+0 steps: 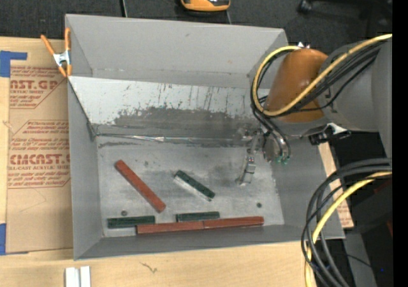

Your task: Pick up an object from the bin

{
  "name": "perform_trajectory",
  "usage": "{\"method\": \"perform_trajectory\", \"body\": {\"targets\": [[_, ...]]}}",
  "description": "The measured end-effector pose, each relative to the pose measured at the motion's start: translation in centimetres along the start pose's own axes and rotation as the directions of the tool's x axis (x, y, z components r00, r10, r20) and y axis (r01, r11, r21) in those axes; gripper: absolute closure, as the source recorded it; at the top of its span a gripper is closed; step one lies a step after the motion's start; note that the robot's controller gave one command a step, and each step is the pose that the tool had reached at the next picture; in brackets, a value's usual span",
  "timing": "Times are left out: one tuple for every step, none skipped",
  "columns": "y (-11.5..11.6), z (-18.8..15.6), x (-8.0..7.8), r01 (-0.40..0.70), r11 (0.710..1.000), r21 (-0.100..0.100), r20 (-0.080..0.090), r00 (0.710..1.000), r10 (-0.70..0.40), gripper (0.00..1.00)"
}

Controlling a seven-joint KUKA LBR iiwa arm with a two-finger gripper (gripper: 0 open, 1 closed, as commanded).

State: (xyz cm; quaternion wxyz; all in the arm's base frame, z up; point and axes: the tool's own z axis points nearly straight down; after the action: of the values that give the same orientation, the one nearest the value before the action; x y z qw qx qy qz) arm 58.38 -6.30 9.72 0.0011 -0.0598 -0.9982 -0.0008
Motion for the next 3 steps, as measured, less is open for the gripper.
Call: {"method": "perform_trajectory", "body": {"targets": [[5.1,-1.5,2.7,0.062,0.998,0.003,0.002,0.998,-0.062,0.00],[10.4,1.3,5.6,-0.053,0.999,0.000,0.004,0.999,0.053,0.00],[11.4,2.7,3.8,0.166,0.986,0.001,0.003,0.986,-0.166,1.00]]}}
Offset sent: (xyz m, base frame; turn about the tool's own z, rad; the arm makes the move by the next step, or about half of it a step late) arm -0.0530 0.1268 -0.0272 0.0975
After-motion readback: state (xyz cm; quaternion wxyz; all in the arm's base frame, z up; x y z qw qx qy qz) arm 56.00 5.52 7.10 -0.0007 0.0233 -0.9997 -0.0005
